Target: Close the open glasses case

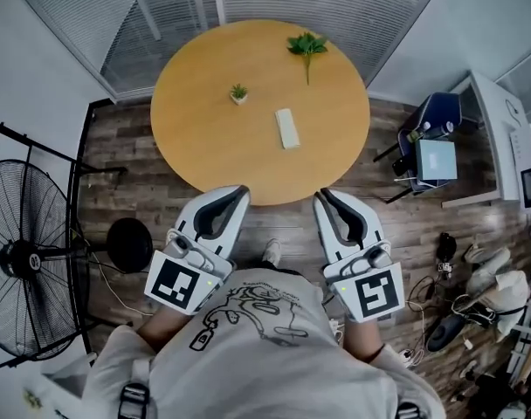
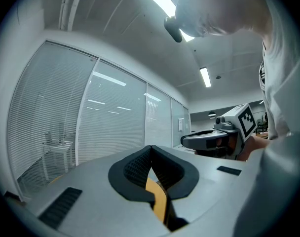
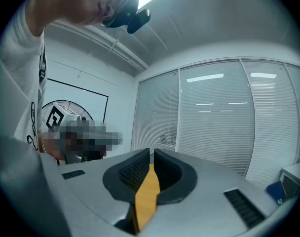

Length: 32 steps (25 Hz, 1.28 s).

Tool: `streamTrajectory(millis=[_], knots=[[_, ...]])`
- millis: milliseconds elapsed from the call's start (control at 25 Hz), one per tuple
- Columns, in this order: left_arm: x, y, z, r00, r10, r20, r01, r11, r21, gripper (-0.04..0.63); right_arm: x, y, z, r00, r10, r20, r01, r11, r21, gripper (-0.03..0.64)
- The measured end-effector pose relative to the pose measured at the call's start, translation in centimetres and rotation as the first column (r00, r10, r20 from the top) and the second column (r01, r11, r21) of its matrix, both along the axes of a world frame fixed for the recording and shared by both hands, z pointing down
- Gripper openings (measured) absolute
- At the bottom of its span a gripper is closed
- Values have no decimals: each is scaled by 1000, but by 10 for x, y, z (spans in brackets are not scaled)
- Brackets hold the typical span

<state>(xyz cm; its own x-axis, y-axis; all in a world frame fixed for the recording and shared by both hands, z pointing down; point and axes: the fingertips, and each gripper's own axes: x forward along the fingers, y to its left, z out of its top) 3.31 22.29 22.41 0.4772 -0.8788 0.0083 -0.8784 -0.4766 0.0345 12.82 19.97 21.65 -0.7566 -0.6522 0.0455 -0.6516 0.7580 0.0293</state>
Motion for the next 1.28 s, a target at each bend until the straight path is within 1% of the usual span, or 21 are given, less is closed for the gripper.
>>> streamTrajectory(millis=[320,800,1280], knots=[[23,-33,-2,1000,-2,-3,2,1000,3,20,21,-33,0,1000,-8,7,8,1000,1,37],[53,-61,13,999,-32,3,32,999,-32,20,50,-62,12,999,-32,19,33,999,-20,37],[48,-70,25,999,-35,0,35,998,-59,20,46,-69,22,999,-27,23,28,999,-46,35]])
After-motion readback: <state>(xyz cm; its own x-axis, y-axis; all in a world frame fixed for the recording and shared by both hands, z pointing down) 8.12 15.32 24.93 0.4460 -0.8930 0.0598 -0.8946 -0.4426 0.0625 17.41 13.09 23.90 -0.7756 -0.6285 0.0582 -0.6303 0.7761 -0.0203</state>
